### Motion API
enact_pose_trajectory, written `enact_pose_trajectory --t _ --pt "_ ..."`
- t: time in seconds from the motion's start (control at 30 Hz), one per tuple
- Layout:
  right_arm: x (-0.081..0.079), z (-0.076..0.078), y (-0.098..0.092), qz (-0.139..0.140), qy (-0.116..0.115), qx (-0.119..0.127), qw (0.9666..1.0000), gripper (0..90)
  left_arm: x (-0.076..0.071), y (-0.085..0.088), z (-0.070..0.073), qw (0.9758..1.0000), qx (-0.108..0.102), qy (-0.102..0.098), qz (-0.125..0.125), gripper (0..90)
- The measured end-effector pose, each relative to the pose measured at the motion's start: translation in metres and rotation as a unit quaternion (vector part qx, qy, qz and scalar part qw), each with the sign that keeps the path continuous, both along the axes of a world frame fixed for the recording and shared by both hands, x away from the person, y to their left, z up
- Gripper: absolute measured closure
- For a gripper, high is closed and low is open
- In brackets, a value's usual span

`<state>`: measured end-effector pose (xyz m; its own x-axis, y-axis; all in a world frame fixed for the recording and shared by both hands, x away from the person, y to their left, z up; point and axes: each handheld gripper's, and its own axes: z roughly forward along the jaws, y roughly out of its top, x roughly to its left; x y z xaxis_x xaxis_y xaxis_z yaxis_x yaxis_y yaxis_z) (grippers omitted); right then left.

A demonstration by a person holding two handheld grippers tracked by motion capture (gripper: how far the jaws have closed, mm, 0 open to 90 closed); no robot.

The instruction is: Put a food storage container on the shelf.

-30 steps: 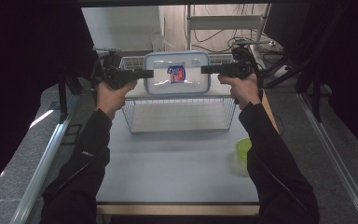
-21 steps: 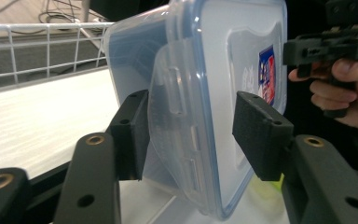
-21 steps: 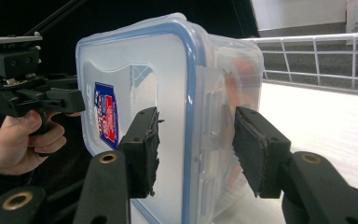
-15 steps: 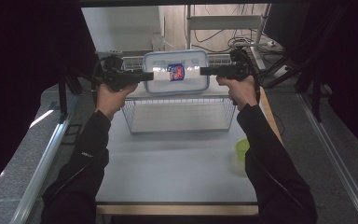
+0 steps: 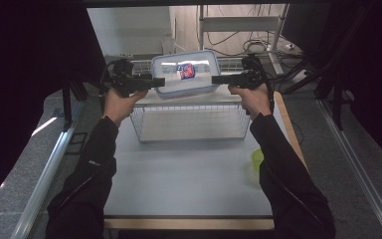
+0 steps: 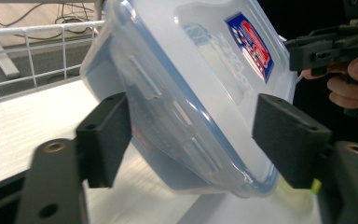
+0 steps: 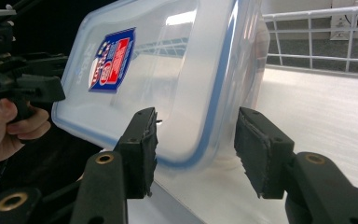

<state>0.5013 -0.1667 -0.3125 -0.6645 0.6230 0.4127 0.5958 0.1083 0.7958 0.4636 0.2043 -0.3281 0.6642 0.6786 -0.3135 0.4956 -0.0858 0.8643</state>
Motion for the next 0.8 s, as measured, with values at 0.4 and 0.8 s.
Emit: enact_pose_trajectory --t 0.4,0.8 --pt "-0.004 0.0 -0.005 0.0 -0.015 0.026 0.9995 51.7 -0.005 -0.004 0.004 0.9975 0.041 -0.043 0.038 7.4" --pt "-0.03 -0.005 -0.005 0.007 -0.07 -0.041 0.9967 67.7 -0.043 0.004 -0.003 0.9967 0.039 -0.069 0.017 38.4"
